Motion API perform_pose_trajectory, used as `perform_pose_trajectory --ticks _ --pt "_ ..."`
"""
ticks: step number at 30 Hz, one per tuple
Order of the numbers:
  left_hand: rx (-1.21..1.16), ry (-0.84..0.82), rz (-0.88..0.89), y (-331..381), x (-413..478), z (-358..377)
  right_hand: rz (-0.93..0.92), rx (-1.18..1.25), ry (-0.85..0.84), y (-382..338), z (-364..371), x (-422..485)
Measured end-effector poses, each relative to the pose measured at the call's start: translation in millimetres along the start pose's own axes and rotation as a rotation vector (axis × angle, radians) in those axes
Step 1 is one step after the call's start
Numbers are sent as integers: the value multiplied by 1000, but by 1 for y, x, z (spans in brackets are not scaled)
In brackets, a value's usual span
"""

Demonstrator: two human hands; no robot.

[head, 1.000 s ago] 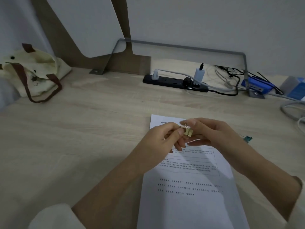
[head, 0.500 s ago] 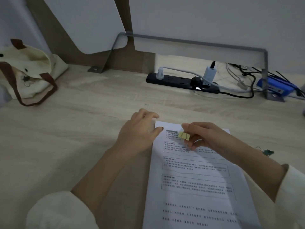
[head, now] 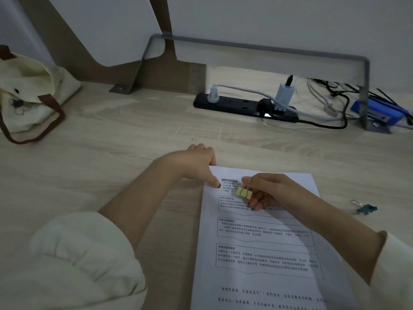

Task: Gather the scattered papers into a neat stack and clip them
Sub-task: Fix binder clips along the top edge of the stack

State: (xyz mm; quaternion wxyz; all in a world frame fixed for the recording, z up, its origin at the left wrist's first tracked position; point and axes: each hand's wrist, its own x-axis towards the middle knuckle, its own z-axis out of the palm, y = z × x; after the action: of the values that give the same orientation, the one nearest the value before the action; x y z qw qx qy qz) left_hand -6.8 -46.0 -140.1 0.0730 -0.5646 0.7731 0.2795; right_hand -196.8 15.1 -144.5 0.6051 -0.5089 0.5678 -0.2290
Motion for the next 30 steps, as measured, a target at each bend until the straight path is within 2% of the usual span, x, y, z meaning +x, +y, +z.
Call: perform_pose_trajectory --ticks 4,7,13,15,20,26,30 --pt "-82 -103 -19 -1 6 -7 -5 10 -3 1 0 -1" --pt "-223 -89 -15 -7 3 -2 -7 14 -3 2 0 -1" --pt "-725 208 -41 -23 -13 31 -25 48 9 6 -1 0" --pt "-823 292 -74 -25 -14 41 -35 46 14 8 -1 1" --pt "-881 372 -82 -26 -12 49 -85 60 52 10 -1 3" --pt "-888 428 -47 -26 -13 55 -335 -173 158 -18 -6 28" --pt "-912 450 -26 -25 -14 54 -425 -327 130 -31 4 54"
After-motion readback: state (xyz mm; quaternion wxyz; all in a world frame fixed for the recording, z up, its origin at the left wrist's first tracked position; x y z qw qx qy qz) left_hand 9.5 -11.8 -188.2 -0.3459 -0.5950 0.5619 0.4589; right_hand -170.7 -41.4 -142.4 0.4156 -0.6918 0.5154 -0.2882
